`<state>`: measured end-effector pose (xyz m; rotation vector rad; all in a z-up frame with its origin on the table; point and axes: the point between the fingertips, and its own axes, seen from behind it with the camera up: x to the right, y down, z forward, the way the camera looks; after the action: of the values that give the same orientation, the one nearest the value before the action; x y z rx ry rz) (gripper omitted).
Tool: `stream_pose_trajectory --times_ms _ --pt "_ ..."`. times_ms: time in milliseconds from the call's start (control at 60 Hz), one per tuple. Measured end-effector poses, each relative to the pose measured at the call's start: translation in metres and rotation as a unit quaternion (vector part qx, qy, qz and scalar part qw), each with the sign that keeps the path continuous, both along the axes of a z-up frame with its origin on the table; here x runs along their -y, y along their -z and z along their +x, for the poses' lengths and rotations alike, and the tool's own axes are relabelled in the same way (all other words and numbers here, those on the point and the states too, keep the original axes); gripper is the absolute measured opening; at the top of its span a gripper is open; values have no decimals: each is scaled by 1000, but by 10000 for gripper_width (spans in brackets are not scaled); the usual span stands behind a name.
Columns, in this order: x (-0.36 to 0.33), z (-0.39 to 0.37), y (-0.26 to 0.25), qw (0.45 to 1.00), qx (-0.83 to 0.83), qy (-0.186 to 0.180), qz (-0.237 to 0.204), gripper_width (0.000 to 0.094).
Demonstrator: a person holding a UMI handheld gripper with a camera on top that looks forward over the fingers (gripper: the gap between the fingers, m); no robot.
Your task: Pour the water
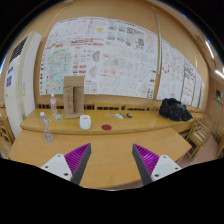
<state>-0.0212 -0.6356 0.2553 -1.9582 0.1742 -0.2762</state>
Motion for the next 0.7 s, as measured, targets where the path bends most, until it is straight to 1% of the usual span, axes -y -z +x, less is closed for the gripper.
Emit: stream_pose_trajectory --times_ms 150,267,400,533,700 --pt "0 -16 36 1000 5 0 -30 853" --pt "-16 -50 89 998 12 0 -55 851" --pt "-33 -109 149 997 6 -6 -82 850" --pt "-71 -192 188 995 -12 -33 -92 848" --pt "-148 -297 202 993 -48 -76 -80 850"
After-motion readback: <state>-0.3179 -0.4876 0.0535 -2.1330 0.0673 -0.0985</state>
